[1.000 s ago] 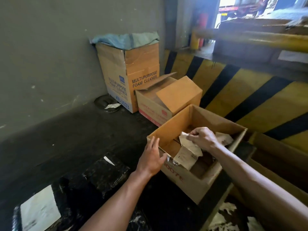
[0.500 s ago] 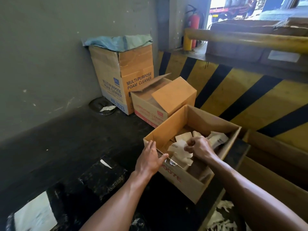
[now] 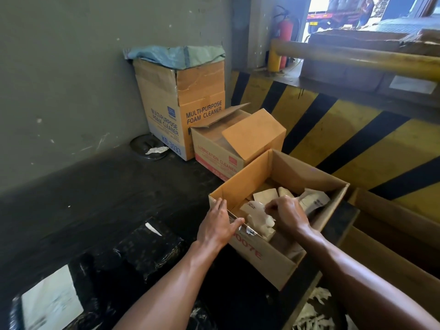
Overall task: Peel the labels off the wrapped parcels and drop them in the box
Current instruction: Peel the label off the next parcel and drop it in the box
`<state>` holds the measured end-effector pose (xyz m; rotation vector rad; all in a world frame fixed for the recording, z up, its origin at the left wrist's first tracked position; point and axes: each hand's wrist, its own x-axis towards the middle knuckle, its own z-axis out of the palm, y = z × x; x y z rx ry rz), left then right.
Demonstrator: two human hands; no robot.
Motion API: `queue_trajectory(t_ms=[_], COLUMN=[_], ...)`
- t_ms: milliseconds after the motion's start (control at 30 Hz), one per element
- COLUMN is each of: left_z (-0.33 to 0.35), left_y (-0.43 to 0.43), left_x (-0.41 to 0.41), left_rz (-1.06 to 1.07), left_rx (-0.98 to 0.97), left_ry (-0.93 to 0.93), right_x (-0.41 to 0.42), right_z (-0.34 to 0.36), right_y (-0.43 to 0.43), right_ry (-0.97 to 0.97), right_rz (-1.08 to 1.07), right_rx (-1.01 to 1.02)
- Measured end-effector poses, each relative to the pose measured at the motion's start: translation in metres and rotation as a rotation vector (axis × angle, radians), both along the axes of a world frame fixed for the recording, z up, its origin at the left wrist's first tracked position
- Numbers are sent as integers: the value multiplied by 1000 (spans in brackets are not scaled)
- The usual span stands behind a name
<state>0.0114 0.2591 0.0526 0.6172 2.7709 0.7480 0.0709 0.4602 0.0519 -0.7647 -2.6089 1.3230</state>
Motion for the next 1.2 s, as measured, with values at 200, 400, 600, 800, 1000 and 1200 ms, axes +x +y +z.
queue_trajectory(t_ms=[200, 400, 600, 800, 1000, 1200], left_z=[1, 1, 1, 0, -5, -14], left_y=[0, 0, 0, -1, -1, -24], left_x=[0, 0, -1, 0, -1, -1], left_rz=[-6, -3, -1, -1, 15, 182], left_rx=[5, 7, 12, 27, 78, 224], left_ry=[-7, -4, -19, -19, -15, 1], right_x=[0, 0, -2, -6, -12, -24], right_z=[4, 9, 5, 5, 5, 14], right_y=[-1, -10, -11, -13, -12, -28], right_ry=[-52, 2, 73, 75, 53, 145], right_rz=[73, 151, 191, 134, 130, 133], right_rx=[79, 238, 261, 223, 212, 175])
